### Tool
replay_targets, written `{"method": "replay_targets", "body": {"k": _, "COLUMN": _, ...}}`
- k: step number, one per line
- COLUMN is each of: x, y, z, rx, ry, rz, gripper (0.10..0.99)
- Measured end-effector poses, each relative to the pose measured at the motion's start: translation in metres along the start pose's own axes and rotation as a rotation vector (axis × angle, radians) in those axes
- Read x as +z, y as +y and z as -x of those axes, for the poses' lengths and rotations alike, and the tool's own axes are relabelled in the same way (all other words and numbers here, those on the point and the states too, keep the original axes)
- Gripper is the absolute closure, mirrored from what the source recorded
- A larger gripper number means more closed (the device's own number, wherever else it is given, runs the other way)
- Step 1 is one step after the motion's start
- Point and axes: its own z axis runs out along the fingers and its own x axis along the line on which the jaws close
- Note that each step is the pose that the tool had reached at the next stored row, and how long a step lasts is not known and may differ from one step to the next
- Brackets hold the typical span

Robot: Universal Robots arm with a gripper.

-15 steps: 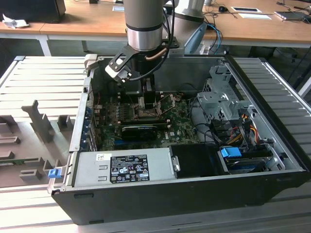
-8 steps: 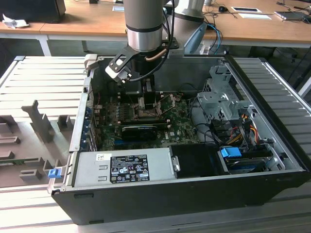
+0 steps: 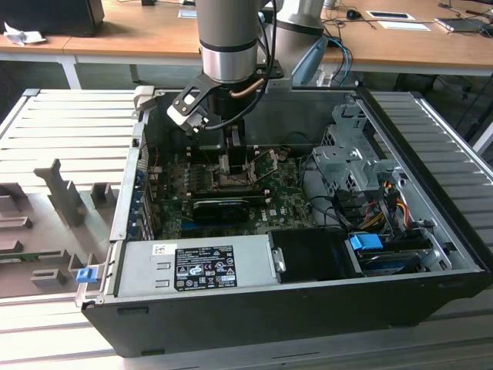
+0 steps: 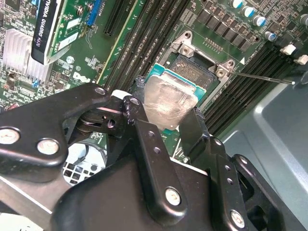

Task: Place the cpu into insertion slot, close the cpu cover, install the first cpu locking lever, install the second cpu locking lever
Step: 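Place the cpu into insertion slot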

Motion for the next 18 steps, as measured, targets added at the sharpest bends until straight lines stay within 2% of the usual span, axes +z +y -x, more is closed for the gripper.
{"method": "replay_targets", "body": {"k": 8, "x": 0.001, "y": -0.0001, "z": 0.0, "rx": 0.0, "ry": 0.0002, "rz": 0.0, "gripper": 0.561}}
{"method": "replay_targets", "body": {"k": 11, "x": 0.0045, "y": -0.0024, "z": -0.0014, "rx": 0.0, "ry": 0.0001, "rz": 0.0, "gripper": 0.561}}
{"method": "replay_targets", "body": {"k": 15, "x": 0.0108, "y": -0.0014, "z": -0.0161, "rx": -0.006, "ry": 0.0006, "rz": 0.0, "gripper": 0.561}}
{"method": "replay_targets", "body": {"k": 18, "x": 0.0205, "y": -0.0022, "z": -0.0192, "rx": -0.015, "ry": 0.0012, "rz": 0.0, "gripper": 0.561}}
